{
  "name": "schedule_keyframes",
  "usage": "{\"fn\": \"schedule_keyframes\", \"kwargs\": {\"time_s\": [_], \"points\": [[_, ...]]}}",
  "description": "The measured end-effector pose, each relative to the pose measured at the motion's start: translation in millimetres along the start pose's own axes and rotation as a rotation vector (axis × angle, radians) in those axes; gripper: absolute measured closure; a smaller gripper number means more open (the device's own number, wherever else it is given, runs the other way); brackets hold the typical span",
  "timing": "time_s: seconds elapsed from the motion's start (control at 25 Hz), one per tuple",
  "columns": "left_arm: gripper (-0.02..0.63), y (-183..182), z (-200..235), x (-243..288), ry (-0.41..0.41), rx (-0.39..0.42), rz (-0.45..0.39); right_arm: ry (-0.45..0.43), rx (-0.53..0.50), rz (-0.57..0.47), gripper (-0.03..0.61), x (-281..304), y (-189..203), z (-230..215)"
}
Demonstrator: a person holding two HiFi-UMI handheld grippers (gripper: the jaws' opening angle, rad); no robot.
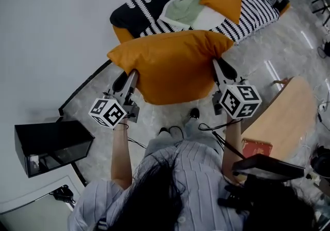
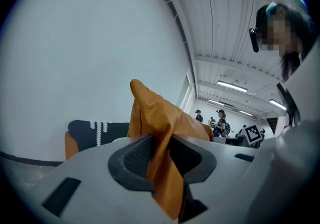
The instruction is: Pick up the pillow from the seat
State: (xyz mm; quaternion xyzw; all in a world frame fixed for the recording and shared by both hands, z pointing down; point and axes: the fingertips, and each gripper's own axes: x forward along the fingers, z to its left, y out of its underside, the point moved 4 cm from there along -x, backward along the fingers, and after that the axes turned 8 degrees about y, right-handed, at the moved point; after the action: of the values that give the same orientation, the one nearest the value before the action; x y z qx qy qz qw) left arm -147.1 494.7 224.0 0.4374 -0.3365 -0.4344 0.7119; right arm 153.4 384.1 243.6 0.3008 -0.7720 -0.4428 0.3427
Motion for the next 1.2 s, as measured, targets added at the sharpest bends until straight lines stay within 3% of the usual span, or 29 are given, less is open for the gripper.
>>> {"fn": "schedule_keyframes", "kwargs": {"time_s": [0.4,0.72,1.2], "points": [[0.499,-2.3,15.9,-76.1,0.024,0.021,-0.007,0.021,-0.025,-0.034,0.52,-22.0,22.6,69.7],[0.499,0.1,37.4,-169.0,0.077,0.01,-0.018,0.056,-0.018,-0.048,0.52,-61.5,69.1,150.5],[0.499,24.6,52.2,-285.2,0.058,-0.018,-0.052,0.039,-0.029,-0.002,0.52,-111.2,140.9,232.7]]}}
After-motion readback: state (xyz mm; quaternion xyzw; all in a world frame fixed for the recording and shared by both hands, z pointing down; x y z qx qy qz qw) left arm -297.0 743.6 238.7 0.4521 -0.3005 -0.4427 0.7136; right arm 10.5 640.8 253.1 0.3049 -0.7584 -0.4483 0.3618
